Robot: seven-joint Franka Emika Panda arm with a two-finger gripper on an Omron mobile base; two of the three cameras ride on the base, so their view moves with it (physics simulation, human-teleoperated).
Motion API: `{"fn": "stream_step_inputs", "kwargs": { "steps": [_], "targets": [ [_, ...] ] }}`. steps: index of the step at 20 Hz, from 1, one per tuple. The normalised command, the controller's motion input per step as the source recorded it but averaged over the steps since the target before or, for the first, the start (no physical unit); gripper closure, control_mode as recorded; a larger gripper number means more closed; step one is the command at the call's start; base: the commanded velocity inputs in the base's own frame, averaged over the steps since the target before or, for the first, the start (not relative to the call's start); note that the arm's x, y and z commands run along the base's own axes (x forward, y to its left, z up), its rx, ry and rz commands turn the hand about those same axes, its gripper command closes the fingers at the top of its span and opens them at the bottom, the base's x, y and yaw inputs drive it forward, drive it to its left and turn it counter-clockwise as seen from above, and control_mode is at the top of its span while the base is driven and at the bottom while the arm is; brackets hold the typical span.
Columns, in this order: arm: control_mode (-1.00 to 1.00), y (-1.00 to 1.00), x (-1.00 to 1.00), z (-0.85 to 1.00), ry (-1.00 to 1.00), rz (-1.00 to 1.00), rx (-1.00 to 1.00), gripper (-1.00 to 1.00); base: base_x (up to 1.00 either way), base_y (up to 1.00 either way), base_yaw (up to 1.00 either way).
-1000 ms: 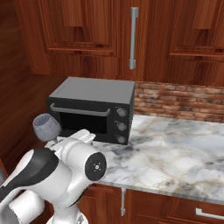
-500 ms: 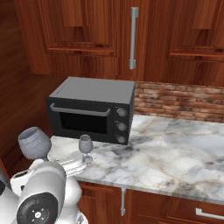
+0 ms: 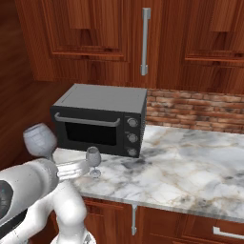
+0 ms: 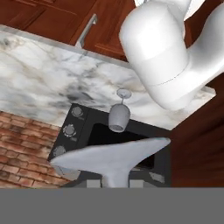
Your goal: Retrieve the wine glasses from the counter and place one next to each plate.
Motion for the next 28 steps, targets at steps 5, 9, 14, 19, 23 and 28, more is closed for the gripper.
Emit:
{"fn": "stream_step_inputs", "kwargs": {
  "steps": [5, 9, 14, 19, 23, 28],
  "targets": [
    [-1.00, -0.02, 0.16, 0.11, -0.02, 0.07, 0.04, 1.00, 0.00, 0.00, 0.00],
    [-1.00, -0.04, -0.38, 0.29, -0.09, 0.15, 0.07, 1.00, 0.00, 0.00, 0.00],
    [-1.00, -0.01, -0.48, 0.23, -0.21, -0.05, 0.09, 1.00, 0.00, 0.00, 0.00],
    [-1.00, 0.10, 0.11, 0.03, -0.11, -0.20, 0.11, 1.00, 0.00, 0.00, 0.00],
    [-1.00, 0.02, 0.26, 0.03, -0.04, -0.03, 0.14, 1.00, 0.00, 0.00, 0.00],
    [-1.00, 0.00, 0.05, 0.01, -0.03, 0.00, 0.14, 1.00, 0.00, 0.00, 0.00]
  ]
}}
